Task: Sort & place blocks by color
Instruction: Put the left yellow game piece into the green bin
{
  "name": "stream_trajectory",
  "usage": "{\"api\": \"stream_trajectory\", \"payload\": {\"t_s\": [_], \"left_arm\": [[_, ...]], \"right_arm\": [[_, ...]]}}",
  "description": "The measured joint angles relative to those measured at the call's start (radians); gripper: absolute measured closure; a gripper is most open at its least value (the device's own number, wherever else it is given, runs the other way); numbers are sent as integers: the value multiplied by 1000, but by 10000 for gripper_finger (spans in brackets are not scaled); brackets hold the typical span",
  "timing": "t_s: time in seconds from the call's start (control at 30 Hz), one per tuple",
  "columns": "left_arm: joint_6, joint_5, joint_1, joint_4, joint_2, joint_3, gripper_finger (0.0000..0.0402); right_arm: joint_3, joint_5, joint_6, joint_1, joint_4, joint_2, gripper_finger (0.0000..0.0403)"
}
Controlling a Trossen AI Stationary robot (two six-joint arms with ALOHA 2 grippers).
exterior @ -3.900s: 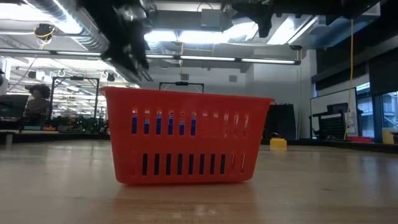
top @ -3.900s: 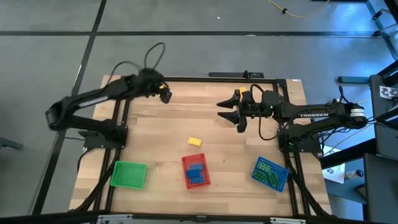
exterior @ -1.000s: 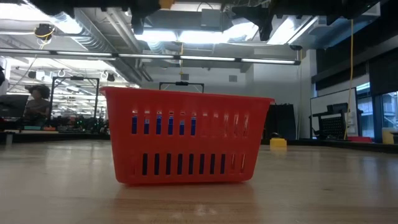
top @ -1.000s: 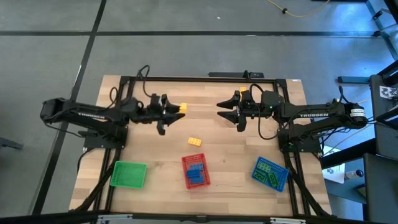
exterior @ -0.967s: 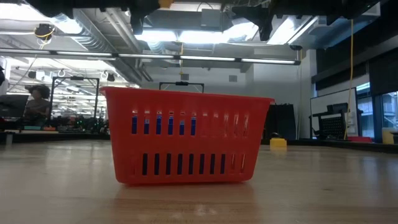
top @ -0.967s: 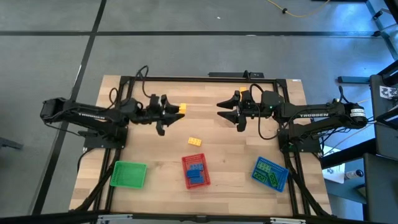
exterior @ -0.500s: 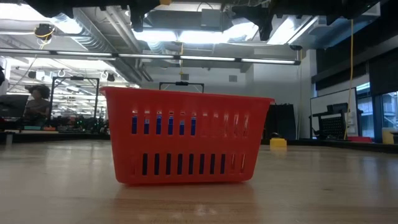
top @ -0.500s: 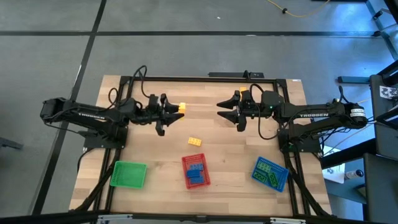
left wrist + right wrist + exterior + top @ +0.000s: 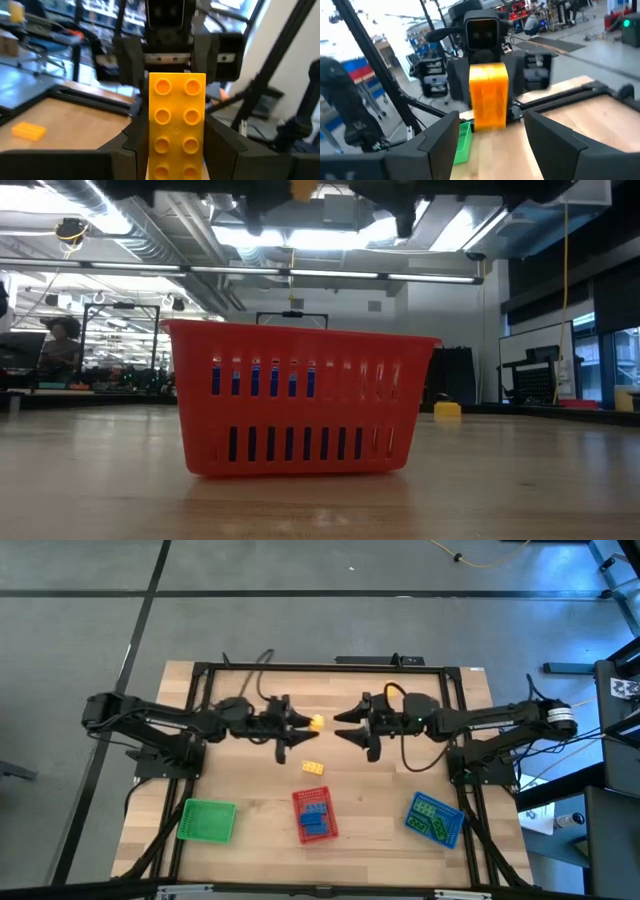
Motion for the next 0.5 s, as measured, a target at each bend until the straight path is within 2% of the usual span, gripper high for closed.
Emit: {"api": "stream_trajectory", "payload": {"t_s": [0.23, 0.5], "left_arm": [[4, 58, -3, -41, 86, 96, 273], [17, 13, -4, -11, 92, 101, 273]], "right_arm": [[80, -3, -59, 1, -10, 54, 175], [80, 0, -33, 1, -32, 54, 175]]}}
